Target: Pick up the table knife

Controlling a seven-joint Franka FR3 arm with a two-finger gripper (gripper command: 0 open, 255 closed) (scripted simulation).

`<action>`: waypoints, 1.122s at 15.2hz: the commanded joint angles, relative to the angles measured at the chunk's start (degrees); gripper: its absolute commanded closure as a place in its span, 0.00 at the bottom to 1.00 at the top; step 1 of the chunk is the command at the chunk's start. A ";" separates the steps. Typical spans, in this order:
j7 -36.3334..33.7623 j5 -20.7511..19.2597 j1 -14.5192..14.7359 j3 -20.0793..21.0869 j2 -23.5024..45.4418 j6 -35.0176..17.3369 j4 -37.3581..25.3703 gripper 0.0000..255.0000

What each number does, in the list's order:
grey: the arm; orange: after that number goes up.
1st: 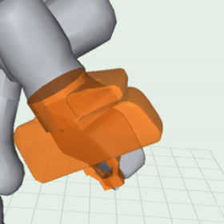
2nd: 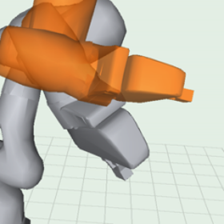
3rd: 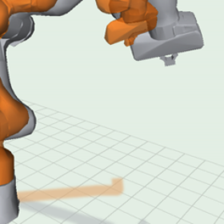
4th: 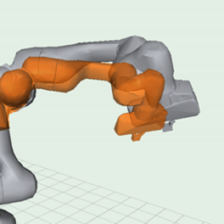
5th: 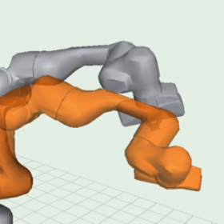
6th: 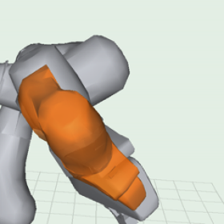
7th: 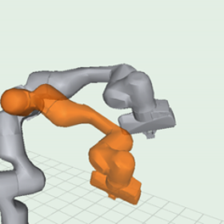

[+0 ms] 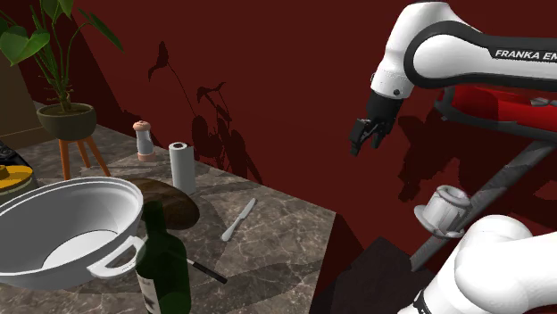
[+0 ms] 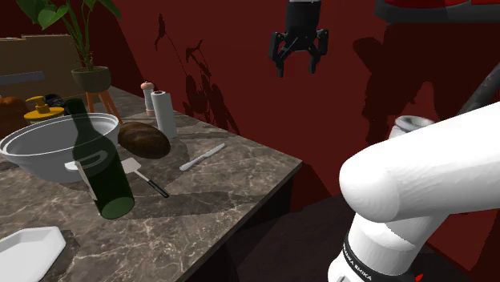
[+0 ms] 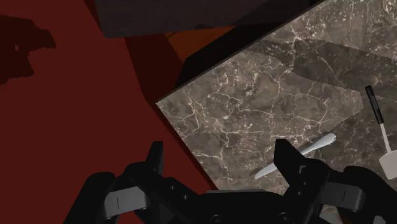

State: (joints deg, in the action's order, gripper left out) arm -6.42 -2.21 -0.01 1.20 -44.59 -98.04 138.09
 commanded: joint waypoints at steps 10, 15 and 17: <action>-19.69 8.19 -0.81 8.06 11.32 -12.61 3.46 0.00; -29.92 11.60 -1.42 12.14 20.52 -20.23 2.31 0.00; -33.95 12.54 -1.67 13.56 24.64 -23.24 1.26 0.00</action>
State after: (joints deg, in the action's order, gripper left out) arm -38.02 9.75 -1.62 13.97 -21.70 -120.09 139.93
